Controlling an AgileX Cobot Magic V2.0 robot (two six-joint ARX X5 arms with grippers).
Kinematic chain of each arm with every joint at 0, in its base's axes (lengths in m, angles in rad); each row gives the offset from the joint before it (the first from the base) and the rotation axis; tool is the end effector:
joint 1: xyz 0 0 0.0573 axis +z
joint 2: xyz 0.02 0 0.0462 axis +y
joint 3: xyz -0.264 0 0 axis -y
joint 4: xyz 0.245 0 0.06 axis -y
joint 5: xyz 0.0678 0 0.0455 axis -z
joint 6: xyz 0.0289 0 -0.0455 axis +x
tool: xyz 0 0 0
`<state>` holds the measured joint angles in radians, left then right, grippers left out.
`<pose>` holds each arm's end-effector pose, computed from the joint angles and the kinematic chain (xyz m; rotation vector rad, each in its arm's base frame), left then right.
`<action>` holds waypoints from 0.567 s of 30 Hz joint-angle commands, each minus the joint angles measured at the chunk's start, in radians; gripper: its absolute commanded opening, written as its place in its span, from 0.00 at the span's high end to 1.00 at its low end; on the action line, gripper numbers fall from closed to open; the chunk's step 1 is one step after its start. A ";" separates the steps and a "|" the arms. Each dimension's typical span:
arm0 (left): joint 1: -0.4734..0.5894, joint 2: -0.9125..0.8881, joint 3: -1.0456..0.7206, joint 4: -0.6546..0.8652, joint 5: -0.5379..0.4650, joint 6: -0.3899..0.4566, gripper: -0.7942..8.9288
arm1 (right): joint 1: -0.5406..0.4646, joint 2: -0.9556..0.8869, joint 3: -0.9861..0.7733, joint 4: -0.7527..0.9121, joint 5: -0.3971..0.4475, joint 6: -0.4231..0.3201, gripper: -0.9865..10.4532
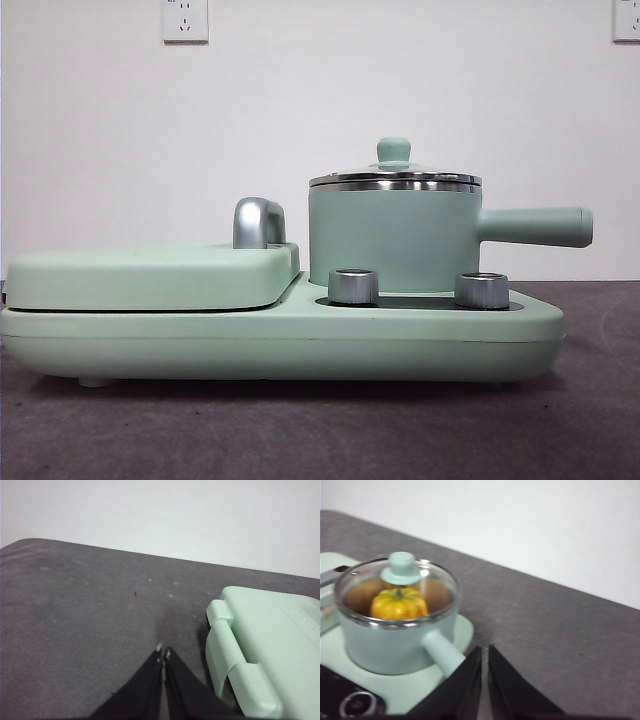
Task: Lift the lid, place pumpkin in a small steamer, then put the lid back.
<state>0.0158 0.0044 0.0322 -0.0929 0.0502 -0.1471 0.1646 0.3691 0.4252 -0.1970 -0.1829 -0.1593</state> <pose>0.0957 0.0001 0.1652 -0.1492 0.0675 -0.0295 0.1079 0.0233 0.2589 -0.1561 0.1137 0.3575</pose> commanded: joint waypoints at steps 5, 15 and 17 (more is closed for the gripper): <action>0.002 0.000 -0.020 0.011 -0.002 -0.003 0.91 | -0.077 -0.164 -0.177 0.101 -0.001 0.049 0.90; 0.002 0.000 -0.020 0.011 -0.002 -0.004 0.91 | -0.149 -0.320 -0.413 0.275 0.002 0.107 0.90; 0.002 0.000 -0.019 0.011 -0.002 -0.004 0.91 | -0.150 -0.328 -0.413 0.269 0.011 0.102 0.90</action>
<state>0.0158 0.0048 0.0322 -0.0925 0.0502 -0.1471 0.0151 0.0463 0.0162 0.0597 -0.1776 -0.0734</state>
